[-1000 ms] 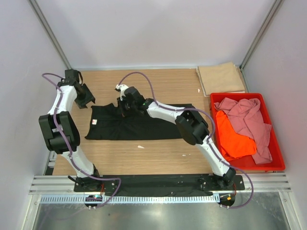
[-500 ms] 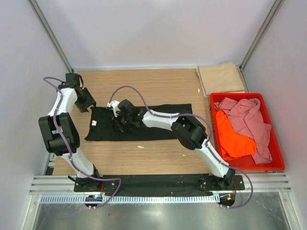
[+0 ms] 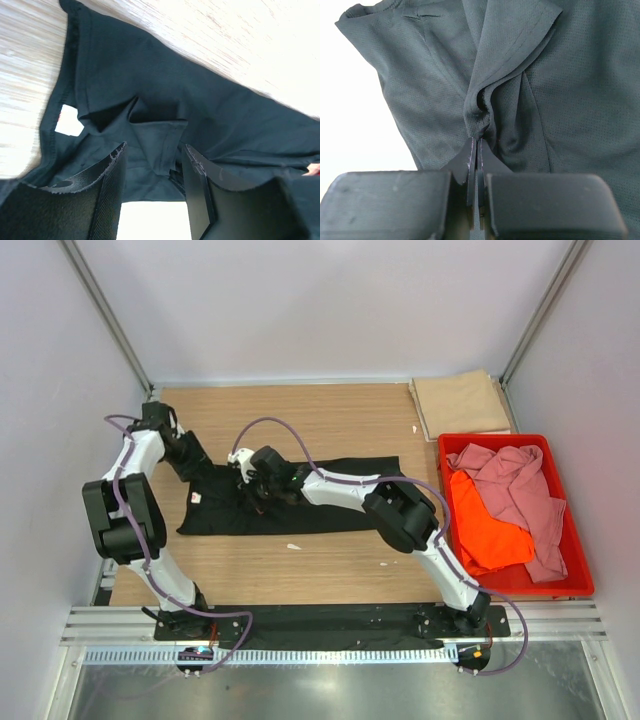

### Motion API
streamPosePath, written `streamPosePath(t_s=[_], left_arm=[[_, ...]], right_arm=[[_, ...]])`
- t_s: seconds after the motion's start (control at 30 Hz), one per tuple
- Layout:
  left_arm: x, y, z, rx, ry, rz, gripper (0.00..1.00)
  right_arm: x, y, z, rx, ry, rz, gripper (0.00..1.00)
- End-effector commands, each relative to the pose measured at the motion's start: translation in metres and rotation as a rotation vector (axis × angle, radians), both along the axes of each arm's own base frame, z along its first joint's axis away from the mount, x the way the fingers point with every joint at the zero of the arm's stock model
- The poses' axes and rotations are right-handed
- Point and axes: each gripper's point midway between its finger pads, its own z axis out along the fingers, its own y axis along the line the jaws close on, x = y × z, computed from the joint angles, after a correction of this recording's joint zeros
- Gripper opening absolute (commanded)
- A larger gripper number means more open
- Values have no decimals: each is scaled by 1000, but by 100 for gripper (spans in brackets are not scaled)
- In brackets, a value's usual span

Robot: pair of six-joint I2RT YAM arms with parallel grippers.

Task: Fold and stack the t-shirts
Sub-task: Fold the tshirt

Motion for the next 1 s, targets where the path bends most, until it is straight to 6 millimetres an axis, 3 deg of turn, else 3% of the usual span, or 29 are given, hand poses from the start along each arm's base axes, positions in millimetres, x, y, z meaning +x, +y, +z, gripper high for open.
streamPosePath(t_s=[0.0, 0.5, 0.73, 0.97], left_arm=[[5, -6, -8, -57, -4, 7, 49], [14, -21, -34, -109, 28, -71, 46], [28, -16, -22, -72, -23, -5, 46], [27, -22, -17, -40, -25, 26, 44]], right_arm=[[8, 9, 51, 92, -81, -3, 1], [9, 9, 49, 85, -87, -3, 1], [8, 8, 46, 74, -94, 8, 1], [6, 6, 38, 34, -116, 17, 1]])
